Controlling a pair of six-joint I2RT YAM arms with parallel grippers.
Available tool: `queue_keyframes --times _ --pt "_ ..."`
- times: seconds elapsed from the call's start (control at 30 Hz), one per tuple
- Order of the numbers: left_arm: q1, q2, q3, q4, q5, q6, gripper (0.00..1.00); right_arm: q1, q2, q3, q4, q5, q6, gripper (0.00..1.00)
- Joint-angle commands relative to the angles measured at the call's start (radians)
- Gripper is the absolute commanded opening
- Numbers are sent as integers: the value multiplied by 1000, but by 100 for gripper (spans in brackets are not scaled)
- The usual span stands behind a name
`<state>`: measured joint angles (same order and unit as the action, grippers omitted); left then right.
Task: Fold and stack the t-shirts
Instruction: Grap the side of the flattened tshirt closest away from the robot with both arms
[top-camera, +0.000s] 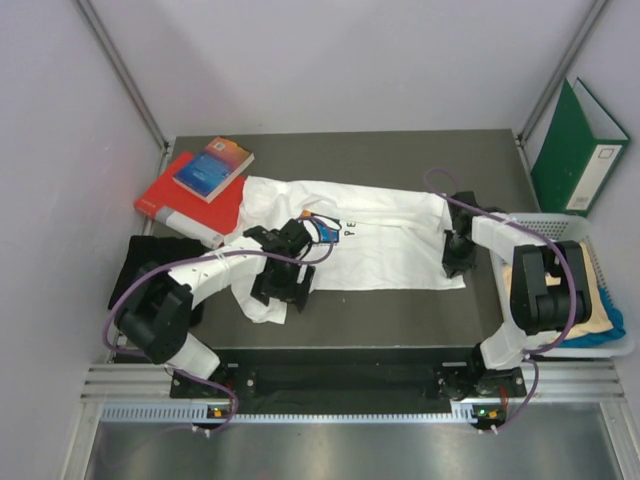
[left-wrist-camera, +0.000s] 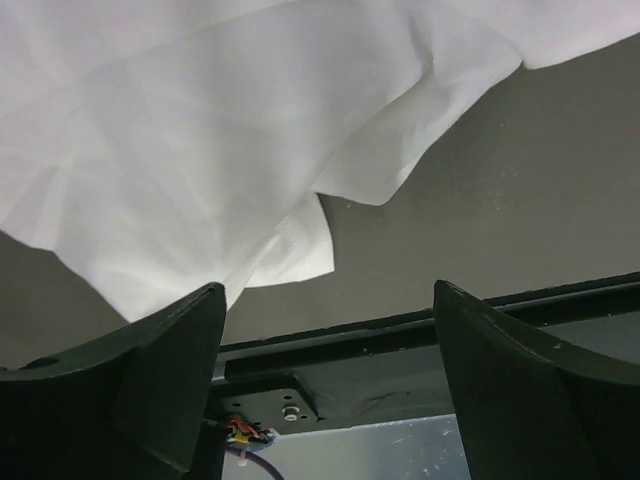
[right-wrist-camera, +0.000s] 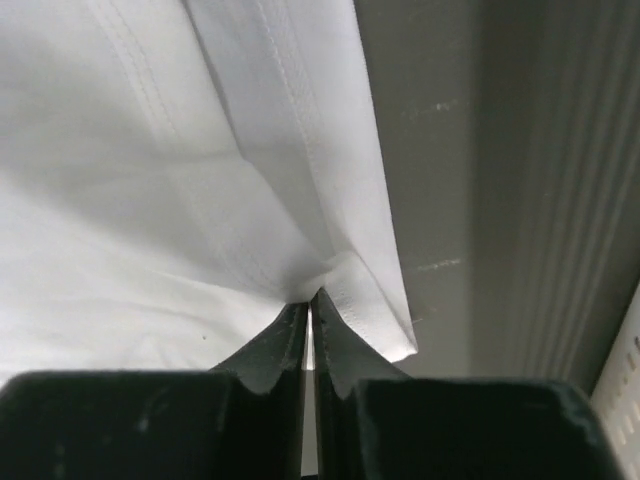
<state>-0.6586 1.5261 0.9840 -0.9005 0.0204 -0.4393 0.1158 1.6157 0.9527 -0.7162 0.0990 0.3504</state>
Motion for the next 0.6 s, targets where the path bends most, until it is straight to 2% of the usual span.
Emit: queue_keyframes --times 0.0,0.1,0.13,0.23,0.33,0.57 --pt "-24 -50 35 -66 -94 -12 75 19 6 34 60 -41 -5 0" --pt "-30 -78 25 -84 -80 -15 54 24 13 35 73 -56 -7 0" --pt "-42 -86 22 -86 -76 -12 54 24 15 40 75 -61 -10 0" --pt "-44 -72 -1 -86 -42 1 62 24 18 54 78 -68 -13 0" --pt "-52 -12 -13 -78 -43 -1 64 24 35 86 67 -84 -22 0" --pt "-56 78 -28 -6 -25 -24 57 24 35 121 63 -93 -28 0"
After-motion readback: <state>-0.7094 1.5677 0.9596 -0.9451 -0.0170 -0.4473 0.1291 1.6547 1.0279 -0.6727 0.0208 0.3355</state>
